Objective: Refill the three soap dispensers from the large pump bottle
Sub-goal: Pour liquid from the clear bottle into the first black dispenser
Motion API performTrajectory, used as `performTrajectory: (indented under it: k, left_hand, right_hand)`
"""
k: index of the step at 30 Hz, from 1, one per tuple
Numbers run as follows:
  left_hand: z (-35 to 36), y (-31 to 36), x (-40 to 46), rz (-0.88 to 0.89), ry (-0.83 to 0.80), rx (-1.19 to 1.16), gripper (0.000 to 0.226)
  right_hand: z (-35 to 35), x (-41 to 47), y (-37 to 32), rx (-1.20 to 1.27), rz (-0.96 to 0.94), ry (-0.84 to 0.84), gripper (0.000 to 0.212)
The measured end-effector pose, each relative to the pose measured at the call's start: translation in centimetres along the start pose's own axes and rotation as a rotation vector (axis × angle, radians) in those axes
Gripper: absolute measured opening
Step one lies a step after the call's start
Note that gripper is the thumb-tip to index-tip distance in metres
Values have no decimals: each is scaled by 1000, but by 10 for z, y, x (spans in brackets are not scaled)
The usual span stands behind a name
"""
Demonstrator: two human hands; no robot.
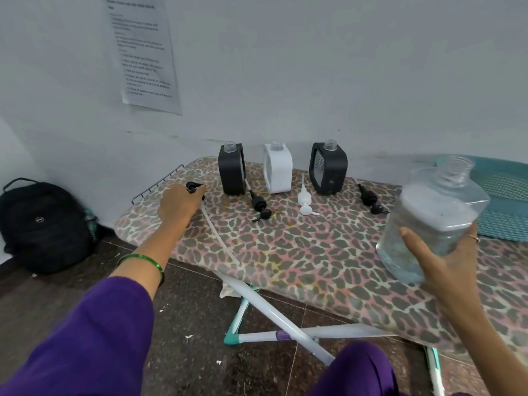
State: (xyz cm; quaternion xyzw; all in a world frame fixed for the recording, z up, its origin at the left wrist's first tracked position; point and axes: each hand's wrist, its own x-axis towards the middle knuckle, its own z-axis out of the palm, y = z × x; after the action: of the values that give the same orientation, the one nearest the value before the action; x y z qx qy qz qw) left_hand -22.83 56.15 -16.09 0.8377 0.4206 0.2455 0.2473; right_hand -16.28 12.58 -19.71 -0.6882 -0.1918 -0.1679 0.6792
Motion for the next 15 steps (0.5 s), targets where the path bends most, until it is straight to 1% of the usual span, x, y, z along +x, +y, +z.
performTrajectory:
  k: [4, 6, 9, 12, 14, 15]
  left_hand:
    - [4, 0, 3, -11, -76, 142, 57]
    - [8, -1, 5, -10, -83, 165, 62]
    - [9, -5, 7, -2, -76, 183, 61]
    - [6, -4, 10, 20, -9, 233, 60]
    - [4, 0, 13, 40, 87, 292, 67]
    - [3, 3, 15, 71, 129, 273, 67]
  right_hand:
    - [-1, 1, 1, -9, 1, -19, 82]
    - [-1, 1, 1, -12, 5, -22, 82]
    - [1, 1, 0, -5, 2, -9, 83]
    - [1, 1, 1, 11, 15, -3, 83]
    - [1, 1, 2, 2, 14, 7, 83]
    - [1, 1, 3, -1, 15, 10, 83]
